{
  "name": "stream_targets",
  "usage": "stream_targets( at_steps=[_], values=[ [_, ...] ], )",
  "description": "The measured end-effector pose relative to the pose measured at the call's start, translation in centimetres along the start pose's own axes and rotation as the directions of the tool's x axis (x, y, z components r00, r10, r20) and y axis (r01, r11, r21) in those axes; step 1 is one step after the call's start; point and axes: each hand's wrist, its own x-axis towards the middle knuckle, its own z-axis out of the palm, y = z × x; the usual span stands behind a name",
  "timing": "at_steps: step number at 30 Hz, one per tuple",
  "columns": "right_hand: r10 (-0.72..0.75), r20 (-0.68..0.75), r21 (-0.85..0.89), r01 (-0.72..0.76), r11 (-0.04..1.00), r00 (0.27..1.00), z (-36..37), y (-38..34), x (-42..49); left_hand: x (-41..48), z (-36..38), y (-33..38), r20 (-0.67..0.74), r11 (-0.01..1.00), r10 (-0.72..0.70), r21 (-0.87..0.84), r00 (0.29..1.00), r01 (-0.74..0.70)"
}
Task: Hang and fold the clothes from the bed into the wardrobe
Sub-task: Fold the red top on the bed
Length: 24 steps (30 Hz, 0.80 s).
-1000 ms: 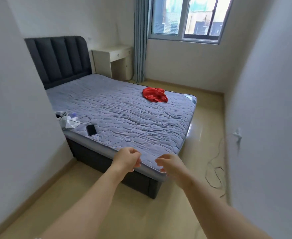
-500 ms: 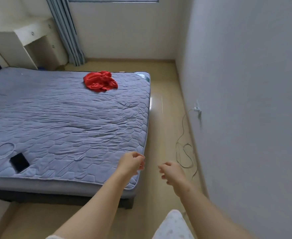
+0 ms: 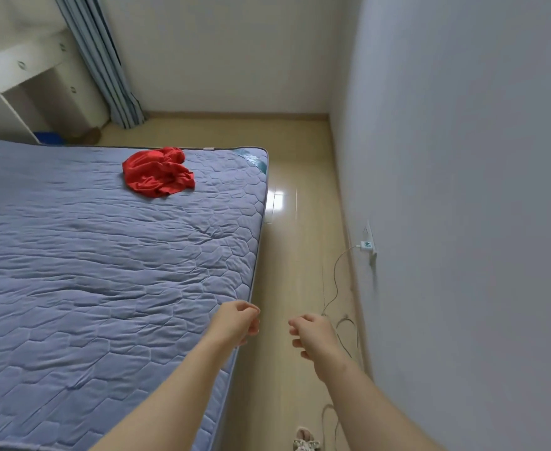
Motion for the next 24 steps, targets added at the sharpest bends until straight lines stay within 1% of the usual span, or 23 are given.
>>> stream_targets(
  at_steps=[4, 9, 11, 13, 16, 20, 24],
  values=[
    [0.021, -0.027, -0.022, -0.022, 1.000, 0.999, -2.4, -4.1, 5.5, 4.8, 0.8, 4.2, -0.017, 0.999, -0.030, -0.038, 0.999, 0.029],
    [0.055, 0.057, -0.072, -0.051, 0.996, 0.997, -2.2, -8.4, 11.6, 10.8, 0.0, 7.0, -0.048, 0.990, -0.104, -0.106, 0.993, 0.098],
    [0.069, 0.072, -0.106, -0.061, 0.993, 0.995, -1.9, -10.5, 14.8, 14.0, -0.6, 8.4, -0.057, 0.984, -0.132, -0.131, 0.990, 0.123],
    [0.072, 0.075, -0.125, -0.062, 0.990, 0.995, -1.4, -13.0, 18.3, 17.8, -1.5, 9.9, -0.070, 0.983, -0.129, -0.140, 0.989, 0.118],
    [0.059, 0.084, -0.161, -0.045, 0.986, 0.995, 0.2, -17.5, 24.0, 23.9, -3.6, 12.7, -0.080, 0.979, -0.128, -0.168, 0.989, 0.113],
    [0.061, 0.120, -0.254, -0.029, 0.967, 0.991, 3.4, -24.8, 30.8, 31.3, -8.5, 17.1, -0.124, 0.967, -0.155, -0.224, 0.980, 0.125],
    [0.013, 0.151, -0.263, 0.028, 0.964, 0.988, 6.6, -31.5, 36.3, 37.4, -13.7, 20.9, -0.189, 0.960, -0.173, -0.251, 0.967, 0.123]
  ],
)
